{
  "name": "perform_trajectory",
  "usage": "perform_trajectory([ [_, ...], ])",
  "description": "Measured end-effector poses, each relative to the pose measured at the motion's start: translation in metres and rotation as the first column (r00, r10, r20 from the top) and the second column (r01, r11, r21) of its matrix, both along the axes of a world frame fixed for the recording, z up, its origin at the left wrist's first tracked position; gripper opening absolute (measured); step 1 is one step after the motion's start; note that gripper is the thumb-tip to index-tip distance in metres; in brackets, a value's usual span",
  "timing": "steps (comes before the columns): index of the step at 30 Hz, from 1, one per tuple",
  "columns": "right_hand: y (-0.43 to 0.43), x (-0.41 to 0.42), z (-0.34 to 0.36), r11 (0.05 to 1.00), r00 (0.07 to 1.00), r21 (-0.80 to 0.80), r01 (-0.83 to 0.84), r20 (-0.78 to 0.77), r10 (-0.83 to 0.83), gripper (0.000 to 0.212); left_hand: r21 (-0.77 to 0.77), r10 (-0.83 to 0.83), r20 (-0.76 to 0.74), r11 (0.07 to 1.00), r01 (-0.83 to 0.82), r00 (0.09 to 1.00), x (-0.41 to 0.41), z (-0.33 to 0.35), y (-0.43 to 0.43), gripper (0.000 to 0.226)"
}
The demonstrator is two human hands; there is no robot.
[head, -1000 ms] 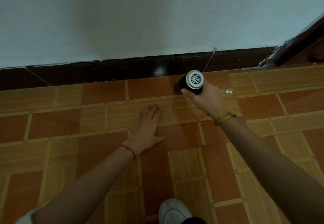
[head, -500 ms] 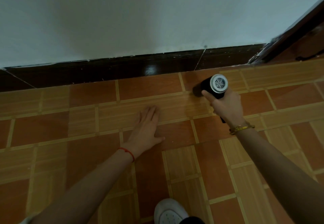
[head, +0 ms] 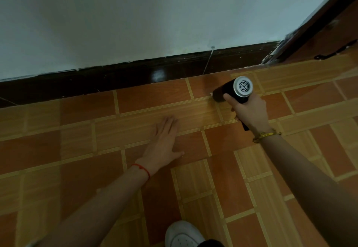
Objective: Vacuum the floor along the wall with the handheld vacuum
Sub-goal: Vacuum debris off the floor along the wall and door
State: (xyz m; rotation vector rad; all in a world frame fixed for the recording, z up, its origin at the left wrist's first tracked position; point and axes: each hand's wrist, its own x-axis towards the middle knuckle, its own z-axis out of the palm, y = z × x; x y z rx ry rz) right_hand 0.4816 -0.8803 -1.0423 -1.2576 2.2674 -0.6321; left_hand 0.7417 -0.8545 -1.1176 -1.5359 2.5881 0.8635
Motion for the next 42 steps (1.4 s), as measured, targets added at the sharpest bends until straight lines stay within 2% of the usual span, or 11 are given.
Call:
perform_trajectory([
  [2, -0.005, 0.003, 0.001, 1.000, 1.000, -0.003, -0.008, 0.015, 0.008, 0.071, -0.001, -0.006, 0.004, 1.000, 0.006, 1.000, -0.003, 0.000, -0.001, 0.107],
  [6, -0.015, 0.000, 0.003, 0.993, 0.992, 0.039, -0.112, 0.066, 0.109, 0.049, -0.003, -0.014, 0.004, 1.000, 0.014, 1.000, -0.009, 0.000, -0.004, 0.107],
  [14, -0.011, -0.032, 0.000, 0.990, 0.989, 0.014, 0.141, -0.050, -0.140, 0.095, 0.009, -0.038, -0.001, 0.999, 0.038, 0.999, -0.020, 0.000, -0.012, 0.107],
  [18, -0.005, -0.041, 0.005, 0.987, 0.987, 0.024, 0.156, -0.038, -0.155, 0.074, 0.013, -0.037, -0.022, 0.999, 0.037, 0.999, -0.027, -0.001, -0.019, 0.107],
  [23, -0.001, -0.047, 0.005, 0.997, 0.997, 0.081, -0.020, 0.071, 0.015, 0.043, 0.024, -0.047, -0.037, 0.999, 0.048, 0.998, -0.037, -0.002, -0.021, 0.107],
  [27, 0.005, -0.048, 0.002, 0.993, 0.993, 0.055, 0.107, -0.048, -0.105, 0.078, 0.007, -0.065, -0.016, 0.998, 0.065, 0.998, -0.043, -0.002, -0.019, 0.108],
  [28, 0.008, -0.048, 0.003, 0.993, 0.993, 0.052, 0.105, -0.060, -0.101, 0.080, 0.007, -0.069, -0.010, 0.998, 0.069, 0.998, -0.044, -0.002, -0.018, 0.108],
  [33, 0.030, -0.029, 0.018, 0.986, 0.984, 0.087, -0.142, 0.119, 0.131, 0.039, 0.028, -0.073, -0.027, 0.997, 0.073, 0.997, -0.053, -0.003, -0.011, 0.106],
  [36, 0.047, -0.014, 0.011, 0.976, 0.965, 0.053, -0.210, 0.174, 0.198, 0.043, 0.036, -0.075, -0.041, 0.996, 0.076, 0.996, -0.058, -0.003, -0.005, 0.106],
  [39, 0.058, -0.011, 0.002, 0.989, 0.971, 0.032, -0.147, 0.196, 0.138, 0.054, 0.028, -0.088, -0.045, 0.996, 0.089, 0.995, -0.059, -0.001, -0.002, 0.106],
  [42, 0.061, -0.024, 0.001, 0.999, 0.986, 0.015, -0.050, 0.160, 0.047, 0.051, 0.026, -0.087, -0.041, 0.996, 0.088, 0.995, -0.060, 0.000, -0.001, 0.106],
])
